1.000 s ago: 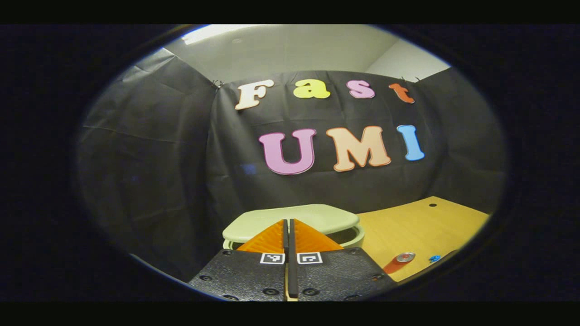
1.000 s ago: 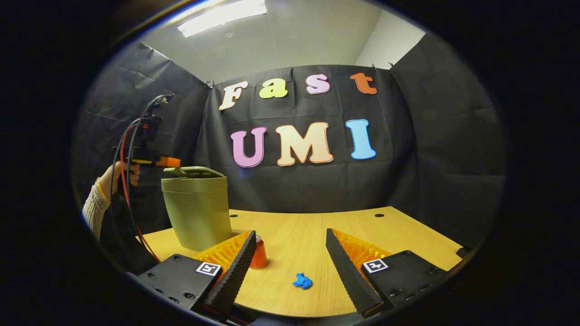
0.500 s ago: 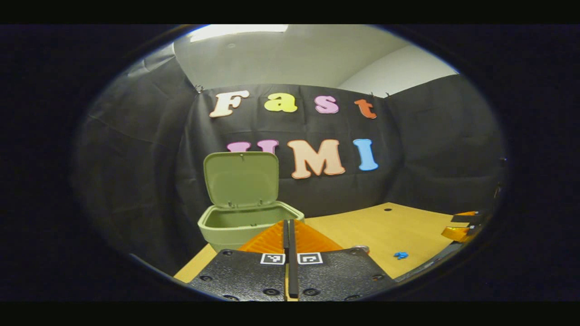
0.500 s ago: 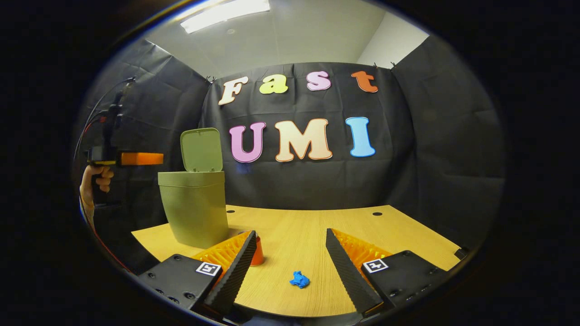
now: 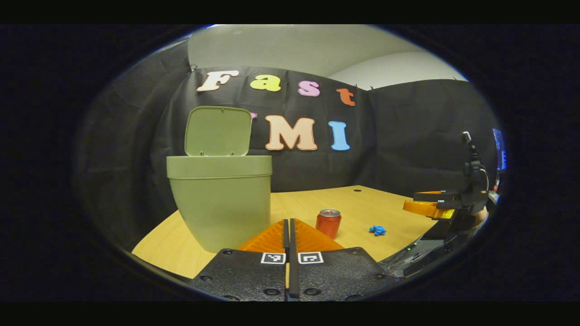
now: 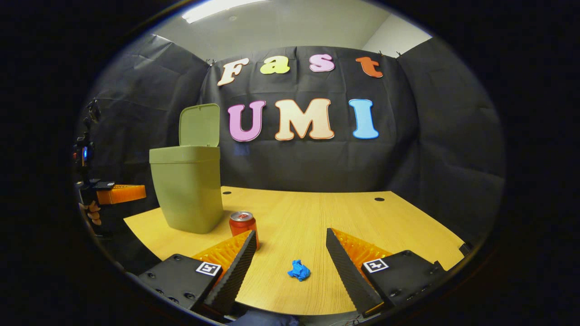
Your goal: Press the lid of the desktop garbage bin to open it, pick up the crumpled paper on the desktop and throw it into the bin, then pick up the pop can on the desktop and drop it into the bin, and finally close the garbage bin lid.
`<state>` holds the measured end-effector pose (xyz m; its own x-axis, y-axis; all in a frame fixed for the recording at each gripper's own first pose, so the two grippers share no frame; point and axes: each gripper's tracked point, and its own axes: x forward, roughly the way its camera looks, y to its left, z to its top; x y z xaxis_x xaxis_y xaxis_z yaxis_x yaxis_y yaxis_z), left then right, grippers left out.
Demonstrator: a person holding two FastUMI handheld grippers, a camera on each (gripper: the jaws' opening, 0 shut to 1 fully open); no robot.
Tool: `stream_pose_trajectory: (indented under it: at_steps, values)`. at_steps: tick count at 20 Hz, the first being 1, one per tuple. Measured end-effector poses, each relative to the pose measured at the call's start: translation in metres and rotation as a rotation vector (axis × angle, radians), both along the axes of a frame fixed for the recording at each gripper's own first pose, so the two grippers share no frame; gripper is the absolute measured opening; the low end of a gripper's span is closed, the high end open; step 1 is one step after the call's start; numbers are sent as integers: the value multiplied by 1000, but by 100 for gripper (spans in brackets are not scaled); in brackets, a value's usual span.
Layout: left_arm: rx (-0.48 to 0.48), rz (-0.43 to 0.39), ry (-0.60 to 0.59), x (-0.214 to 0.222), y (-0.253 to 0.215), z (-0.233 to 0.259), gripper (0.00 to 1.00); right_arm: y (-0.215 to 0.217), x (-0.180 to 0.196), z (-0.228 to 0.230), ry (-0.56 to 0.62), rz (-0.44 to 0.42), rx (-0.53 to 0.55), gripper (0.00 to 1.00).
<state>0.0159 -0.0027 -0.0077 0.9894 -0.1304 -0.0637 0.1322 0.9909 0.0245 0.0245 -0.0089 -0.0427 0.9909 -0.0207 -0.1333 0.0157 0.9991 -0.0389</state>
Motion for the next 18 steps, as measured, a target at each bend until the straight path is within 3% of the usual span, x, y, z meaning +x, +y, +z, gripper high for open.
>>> stream_pose_trajectory:
  at_steps: [4, 7, 11, 12, 17, 18]
  values:
    - [-27, 37, 71, 7, 20, -25, 0, -6, 17, -30, 86, -20, -3, 98]
    - [-22, 76, 49, 11, 38, -20, 1, -6, 32, -58, 160, -23, -6, 98]
    - [6, 58, 24, 7, 33, -13, 20, -17, 46, -95, 294, -50, -50, 96]
    - [14, 49, 17, 6, 29, -11, 39, -17, 48, -99, 314, -53, -56, 98]
    - [42, 15, 18, 3, 17, -12, 67, -20, 57, -107, 373, -72, -84, 96]
    - [49, 25, 21, 4, 19, -14, 83, -21, 59, -107, 380, -79, -91, 98]
